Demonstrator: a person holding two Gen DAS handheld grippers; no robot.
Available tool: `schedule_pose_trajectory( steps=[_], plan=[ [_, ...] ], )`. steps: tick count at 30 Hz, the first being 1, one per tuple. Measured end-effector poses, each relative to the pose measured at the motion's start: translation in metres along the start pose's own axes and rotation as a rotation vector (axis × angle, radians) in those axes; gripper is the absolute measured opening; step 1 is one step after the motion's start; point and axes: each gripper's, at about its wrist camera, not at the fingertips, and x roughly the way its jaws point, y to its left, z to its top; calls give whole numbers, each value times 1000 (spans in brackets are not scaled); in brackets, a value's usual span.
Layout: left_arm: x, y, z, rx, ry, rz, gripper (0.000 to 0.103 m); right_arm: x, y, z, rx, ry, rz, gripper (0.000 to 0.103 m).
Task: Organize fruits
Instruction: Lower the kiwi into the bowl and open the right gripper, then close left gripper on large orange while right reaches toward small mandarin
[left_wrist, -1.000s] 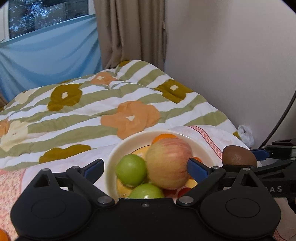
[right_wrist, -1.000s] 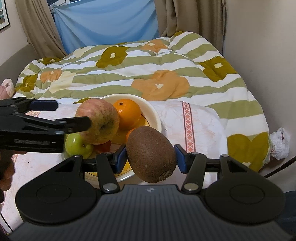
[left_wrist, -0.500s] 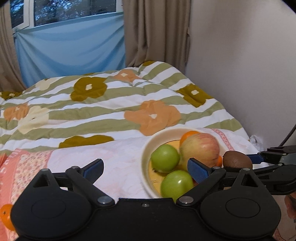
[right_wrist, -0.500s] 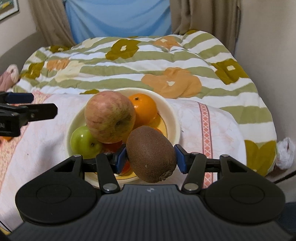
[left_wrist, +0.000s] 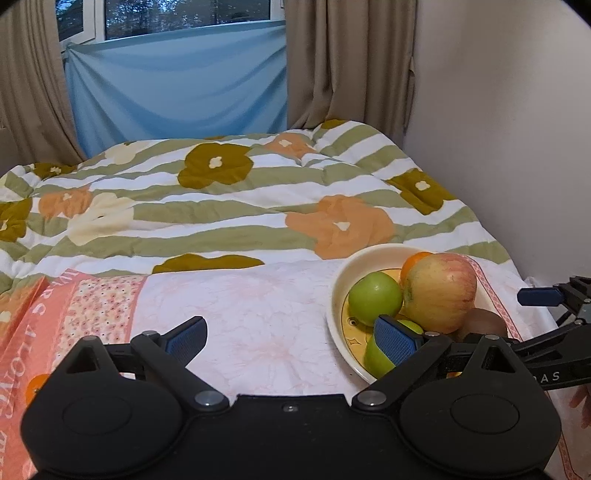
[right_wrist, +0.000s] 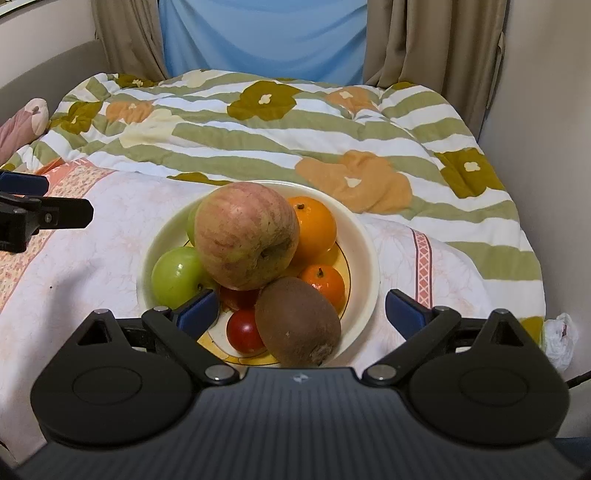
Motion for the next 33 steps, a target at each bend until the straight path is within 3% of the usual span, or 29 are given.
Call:
schedule_pose_trajectory(
  steps=[7,18,25,33],
  plan=[
    [-21,4,1,-16,-34,44,99,-23,3,7,13,-19,1,103],
    [-90,20,-17,-51,-96,86,99,-87,33,12,35,-63,-6,103],
    [-132,43,-33,-73,-129,78,99,-123,62,6,71,-68,-25,103],
    [-145,92,-55,-91,-105,100,99,-136,107,-9,102,-62,-65,103]
  ],
)
